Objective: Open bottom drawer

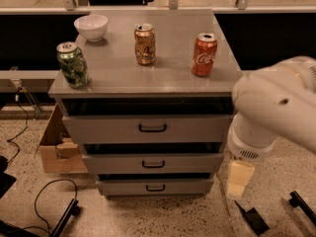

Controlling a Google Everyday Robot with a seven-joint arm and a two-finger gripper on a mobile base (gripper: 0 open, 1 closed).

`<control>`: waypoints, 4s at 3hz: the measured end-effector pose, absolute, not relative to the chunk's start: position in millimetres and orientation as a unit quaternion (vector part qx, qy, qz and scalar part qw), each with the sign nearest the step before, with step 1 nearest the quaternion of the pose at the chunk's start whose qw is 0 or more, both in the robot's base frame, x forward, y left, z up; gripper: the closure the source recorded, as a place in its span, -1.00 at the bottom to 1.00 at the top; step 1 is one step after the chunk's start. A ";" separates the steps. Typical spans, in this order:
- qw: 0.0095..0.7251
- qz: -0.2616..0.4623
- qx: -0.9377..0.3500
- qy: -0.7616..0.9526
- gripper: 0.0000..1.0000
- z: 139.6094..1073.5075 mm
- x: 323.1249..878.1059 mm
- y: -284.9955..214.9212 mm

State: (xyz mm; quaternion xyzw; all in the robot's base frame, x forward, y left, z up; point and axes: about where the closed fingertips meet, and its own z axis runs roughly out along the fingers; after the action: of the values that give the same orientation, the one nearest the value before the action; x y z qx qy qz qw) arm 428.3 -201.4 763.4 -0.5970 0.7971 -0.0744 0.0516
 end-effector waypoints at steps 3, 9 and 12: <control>0.011 -0.059 -0.623 0.780 -1.00 686.4 433.6 -169.0; 0.089 0.001 -0.620 0.780 -1.00 451.4 477.6 -117.8; 0.092 0.035 -0.585 0.805 -1.00 304.3 484.8 -105.2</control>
Offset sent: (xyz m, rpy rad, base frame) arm -0.0085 0.0444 -0.0704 -0.0566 0.2951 0.0384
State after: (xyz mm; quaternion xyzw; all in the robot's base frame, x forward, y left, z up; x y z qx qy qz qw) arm 484.8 -105.2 304.3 -0.5847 0.8052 0.0348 0.0921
